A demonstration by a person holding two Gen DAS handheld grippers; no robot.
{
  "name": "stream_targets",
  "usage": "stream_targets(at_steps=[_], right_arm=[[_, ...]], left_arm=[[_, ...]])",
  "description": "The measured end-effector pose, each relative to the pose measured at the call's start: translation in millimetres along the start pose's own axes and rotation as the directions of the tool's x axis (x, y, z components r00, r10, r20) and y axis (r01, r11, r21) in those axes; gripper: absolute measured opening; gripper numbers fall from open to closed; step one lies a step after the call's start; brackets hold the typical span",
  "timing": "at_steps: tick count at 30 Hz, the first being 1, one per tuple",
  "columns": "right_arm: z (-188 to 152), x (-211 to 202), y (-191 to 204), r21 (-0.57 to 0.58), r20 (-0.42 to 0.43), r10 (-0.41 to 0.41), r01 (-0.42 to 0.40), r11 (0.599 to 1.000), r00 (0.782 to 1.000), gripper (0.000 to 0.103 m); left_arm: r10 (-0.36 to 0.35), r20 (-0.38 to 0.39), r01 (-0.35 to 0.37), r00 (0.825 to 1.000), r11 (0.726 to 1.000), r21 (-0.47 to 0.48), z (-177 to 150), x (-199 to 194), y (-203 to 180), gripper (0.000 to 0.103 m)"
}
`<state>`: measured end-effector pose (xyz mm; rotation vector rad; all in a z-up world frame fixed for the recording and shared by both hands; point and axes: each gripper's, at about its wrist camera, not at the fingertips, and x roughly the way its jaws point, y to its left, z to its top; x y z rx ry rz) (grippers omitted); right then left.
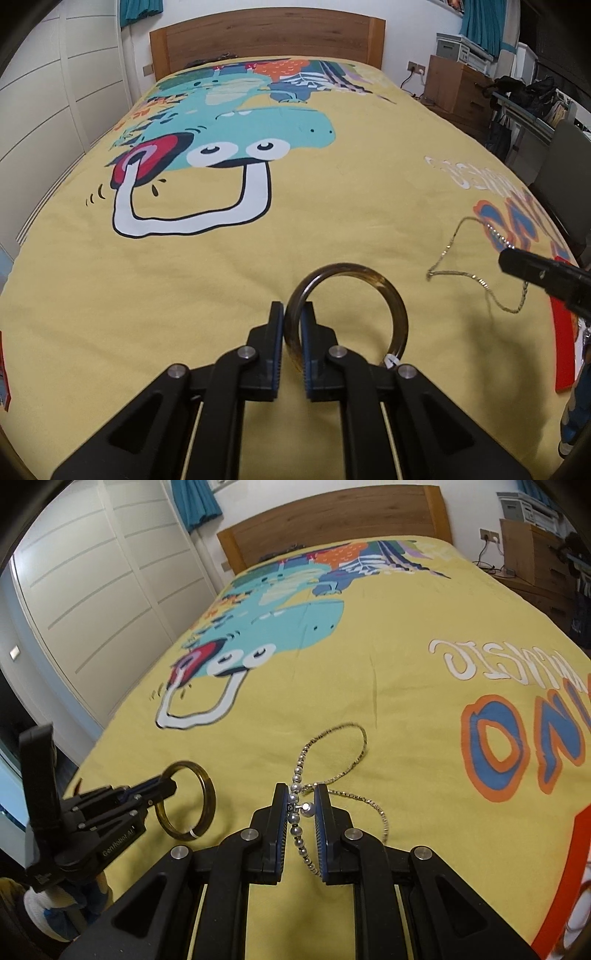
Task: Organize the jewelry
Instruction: 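Carry the bangle and necklace into the red box and open both tools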
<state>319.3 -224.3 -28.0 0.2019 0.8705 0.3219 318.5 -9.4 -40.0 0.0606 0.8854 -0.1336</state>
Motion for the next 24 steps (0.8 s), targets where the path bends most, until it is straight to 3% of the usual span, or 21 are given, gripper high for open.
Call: stream_targets(at_steps=[10, 24], right_arm=[[0.5, -62.5, 5.7, 0.067, 0.073, 0.036, -0.041, 0.997, 0.997, 0.014], [-13.5, -182.4, 25.6, 0.070, 0.191, 0.008, -0.022, 0.997, 0.982, 0.014]], left_arm=[[-0.006, 0.040, 0.005, 0.999, 1.000, 0.006, -4.7, -55.7, -2.5, 0.008], [-0.039, 0.113, 0.032, 0.993, 0.997, 0.064, -23.1, -149.6, -36.3, 0.008]])
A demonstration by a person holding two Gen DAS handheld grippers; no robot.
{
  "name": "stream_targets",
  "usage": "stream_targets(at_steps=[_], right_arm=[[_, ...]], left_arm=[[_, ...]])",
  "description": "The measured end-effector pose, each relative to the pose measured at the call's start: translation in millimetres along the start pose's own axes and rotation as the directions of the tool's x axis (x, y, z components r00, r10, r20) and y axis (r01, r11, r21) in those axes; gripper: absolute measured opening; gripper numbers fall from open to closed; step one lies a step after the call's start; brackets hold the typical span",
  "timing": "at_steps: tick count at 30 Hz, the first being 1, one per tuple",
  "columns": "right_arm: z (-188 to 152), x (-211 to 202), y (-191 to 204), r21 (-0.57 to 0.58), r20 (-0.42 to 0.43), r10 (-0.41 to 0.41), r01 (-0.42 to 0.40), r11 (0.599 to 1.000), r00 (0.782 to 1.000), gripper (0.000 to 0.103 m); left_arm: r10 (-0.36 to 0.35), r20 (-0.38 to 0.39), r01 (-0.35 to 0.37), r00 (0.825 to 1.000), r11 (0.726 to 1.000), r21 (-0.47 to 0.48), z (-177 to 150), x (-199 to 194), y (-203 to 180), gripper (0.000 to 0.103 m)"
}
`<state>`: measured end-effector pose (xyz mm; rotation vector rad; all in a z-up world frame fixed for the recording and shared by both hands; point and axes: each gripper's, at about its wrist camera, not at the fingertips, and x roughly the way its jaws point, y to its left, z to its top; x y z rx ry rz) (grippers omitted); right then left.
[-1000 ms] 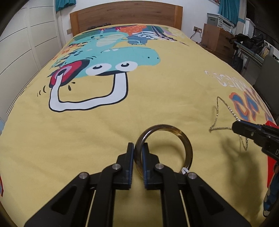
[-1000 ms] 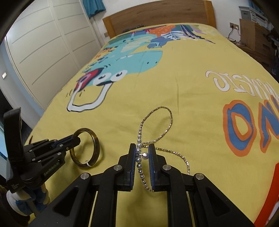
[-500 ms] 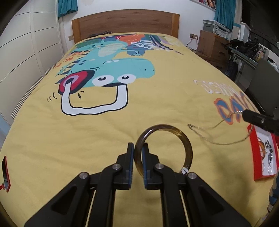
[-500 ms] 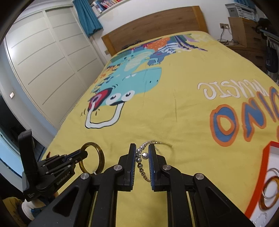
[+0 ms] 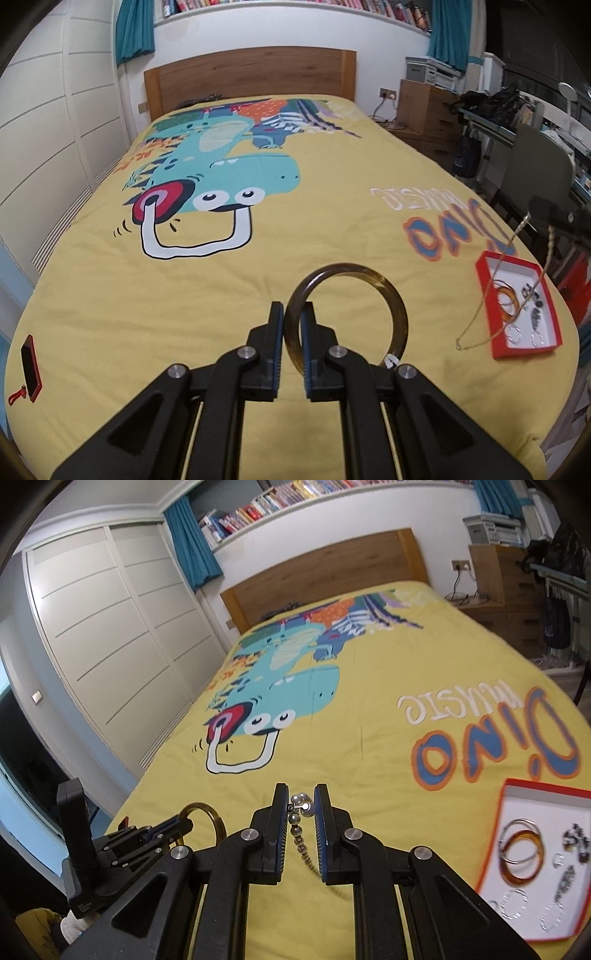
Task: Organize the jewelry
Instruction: 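Carry the bangle and necklace into the red box and open both tools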
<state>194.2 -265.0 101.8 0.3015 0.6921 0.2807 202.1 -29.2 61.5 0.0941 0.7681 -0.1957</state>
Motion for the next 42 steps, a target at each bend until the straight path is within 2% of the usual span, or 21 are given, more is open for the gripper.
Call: stream_targets(at_steps=[10, 20, 30, 42], right_arm=[[-4.0, -95.7, -9.7, -0.004, 0.084, -0.051, 0.052, 0.999, 0.995, 0.014], [-6.6, -163.9, -61.1, 0.021, 0.139, -0.139, 0.137, 0.990, 0.981, 0.014], [-6.5, -185.8, -125.1, 0.088, 0.150, -0.209, 0.198, 0.976, 0.966, 0.014], [-15.9, -164.5, -180.3, 0.130, 0.106, -0.249, 0.235, 0.963, 0.963, 0.014]], left_arm=[[-0.061, 0.006, 0.061, 0.998, 0.997, 0.047, -8.2, -41.6, -49.4, 0.008], [-0.150, 0.012, 0.148, 0.989, 0.984, 0.100, 6.9, -53.9, -116.9, 0.008], [-0.224, -0.013, 0.223, 0.974, 0.959, 0.174, 23.7, -32.3, -200.9, 0.008], [-0.260, -0.072, 0.270, 0.963, 0.942, 0.200, 29.0, 10.8, -264.4, 0.008]])
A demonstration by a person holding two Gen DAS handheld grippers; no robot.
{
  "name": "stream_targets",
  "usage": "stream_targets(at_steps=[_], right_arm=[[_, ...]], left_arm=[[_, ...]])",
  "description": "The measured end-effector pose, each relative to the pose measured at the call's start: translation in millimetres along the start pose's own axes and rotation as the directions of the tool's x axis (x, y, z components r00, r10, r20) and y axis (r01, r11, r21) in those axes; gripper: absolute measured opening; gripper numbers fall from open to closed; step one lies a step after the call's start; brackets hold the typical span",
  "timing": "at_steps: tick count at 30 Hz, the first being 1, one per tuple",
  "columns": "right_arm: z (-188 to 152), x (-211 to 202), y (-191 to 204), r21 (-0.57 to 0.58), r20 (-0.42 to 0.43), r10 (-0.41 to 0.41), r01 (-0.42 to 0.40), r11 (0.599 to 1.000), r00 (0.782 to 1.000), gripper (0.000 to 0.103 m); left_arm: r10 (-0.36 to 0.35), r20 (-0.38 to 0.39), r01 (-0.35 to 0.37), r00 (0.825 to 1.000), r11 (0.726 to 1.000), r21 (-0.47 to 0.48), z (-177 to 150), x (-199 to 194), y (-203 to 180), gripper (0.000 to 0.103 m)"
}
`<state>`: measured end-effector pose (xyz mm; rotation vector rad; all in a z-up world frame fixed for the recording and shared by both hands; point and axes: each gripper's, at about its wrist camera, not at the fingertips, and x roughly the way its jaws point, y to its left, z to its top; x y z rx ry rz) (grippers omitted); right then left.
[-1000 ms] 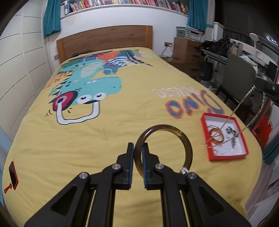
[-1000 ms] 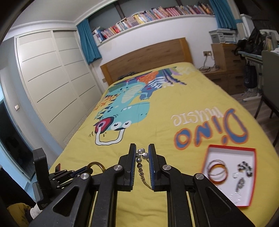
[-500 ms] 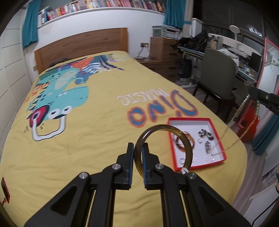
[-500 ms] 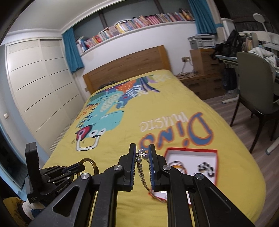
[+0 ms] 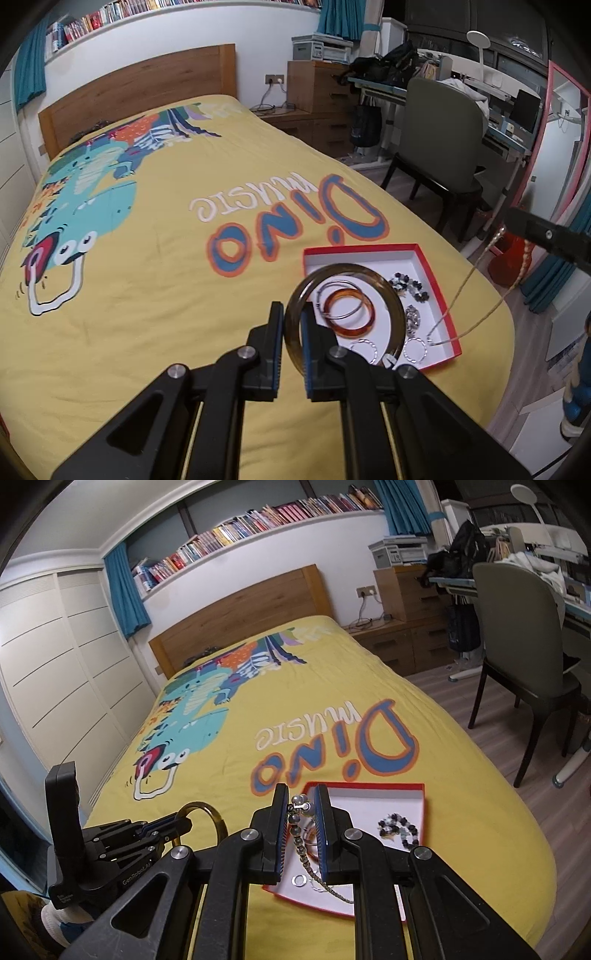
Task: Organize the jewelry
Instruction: 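Carry the bangle and necklace into the red box and open both tools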
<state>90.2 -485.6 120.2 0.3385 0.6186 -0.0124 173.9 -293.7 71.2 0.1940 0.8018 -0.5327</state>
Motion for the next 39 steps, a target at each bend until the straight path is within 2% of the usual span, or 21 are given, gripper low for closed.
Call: stream_targets(at_steps=[15, 27, 39], right_arm=[[-17.9, 27.7, -32.6, 0.014, -0.029, -0.031, 0.031, 0.999, 0.999, 0.014], [-25.1, 38.8, -47.2, 0.004, -0.046, -0.060, 0.060, 0.998, 0.997, 0.014], [-36.8, 59.1, -59.4, 0.008, -0.086, -0.079, 0.080, 0.997, 0.993, 0.014]], left_arm=[[-0.021, -0.011, 0.022, 1.000, 0.997, 0.068, -3.8, 38.6, -33.8, 0.008], [-0.032, -0.012, 0.033, 0.999, 0.995, 0.097, -5.6, 52.9, -45.1, 0.008], [-0.027, -0.047, 0.032, 0.999, 0.994, 0.106, -12.9, 73.2, -48.9, 0.008]])
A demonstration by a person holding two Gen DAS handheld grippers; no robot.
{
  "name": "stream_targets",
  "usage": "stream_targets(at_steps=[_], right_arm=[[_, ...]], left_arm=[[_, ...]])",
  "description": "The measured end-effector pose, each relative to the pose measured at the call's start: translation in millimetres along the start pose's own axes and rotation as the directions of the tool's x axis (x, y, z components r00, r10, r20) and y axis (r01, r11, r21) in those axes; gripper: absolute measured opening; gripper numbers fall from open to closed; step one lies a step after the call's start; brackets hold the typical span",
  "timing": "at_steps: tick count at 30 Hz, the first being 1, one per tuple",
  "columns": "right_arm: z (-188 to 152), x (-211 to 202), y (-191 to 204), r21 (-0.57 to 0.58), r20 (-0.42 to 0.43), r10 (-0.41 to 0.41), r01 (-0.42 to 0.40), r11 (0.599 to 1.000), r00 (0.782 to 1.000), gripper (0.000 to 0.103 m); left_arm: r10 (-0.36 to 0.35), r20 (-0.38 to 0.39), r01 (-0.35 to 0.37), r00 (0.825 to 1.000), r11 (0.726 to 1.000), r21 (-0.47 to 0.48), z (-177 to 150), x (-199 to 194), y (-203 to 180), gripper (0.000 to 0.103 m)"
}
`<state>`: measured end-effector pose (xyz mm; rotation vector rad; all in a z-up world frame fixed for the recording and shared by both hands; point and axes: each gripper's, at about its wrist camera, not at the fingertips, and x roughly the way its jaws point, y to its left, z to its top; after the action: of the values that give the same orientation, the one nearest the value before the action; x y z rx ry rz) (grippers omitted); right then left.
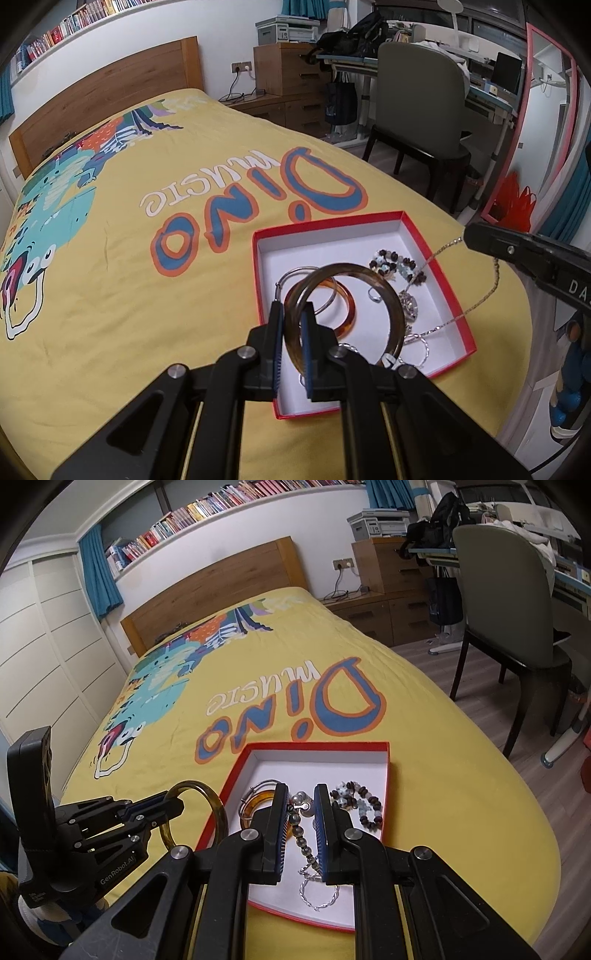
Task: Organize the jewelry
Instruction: 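Carry the bangle and necklace into the red box and open both tools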
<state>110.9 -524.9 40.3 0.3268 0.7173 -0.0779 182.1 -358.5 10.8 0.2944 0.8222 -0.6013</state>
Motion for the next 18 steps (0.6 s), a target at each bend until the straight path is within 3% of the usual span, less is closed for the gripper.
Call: stream_targets(at_steps=[11, 18], right_arm=[[-14.5, 16.8, -13.6, 0.027, -0.040, -0.017, 0.018, 0.999, 0.999, 0.014], [-28.8, 31.3, -14.5, 0.006, -0.080, -0.044, 0.045, 0.999, 0.996, 0.014]], left_arm=[[0.011, -0.043, -0.011, 0.999, 1.000, 0.007, -11.6, 18.7, -4.3, 0.008], [0.035, -0.110, -0.035, 0.993, 0.999, 0.008, -25.3, 44.1, -2.9, 0.012]])
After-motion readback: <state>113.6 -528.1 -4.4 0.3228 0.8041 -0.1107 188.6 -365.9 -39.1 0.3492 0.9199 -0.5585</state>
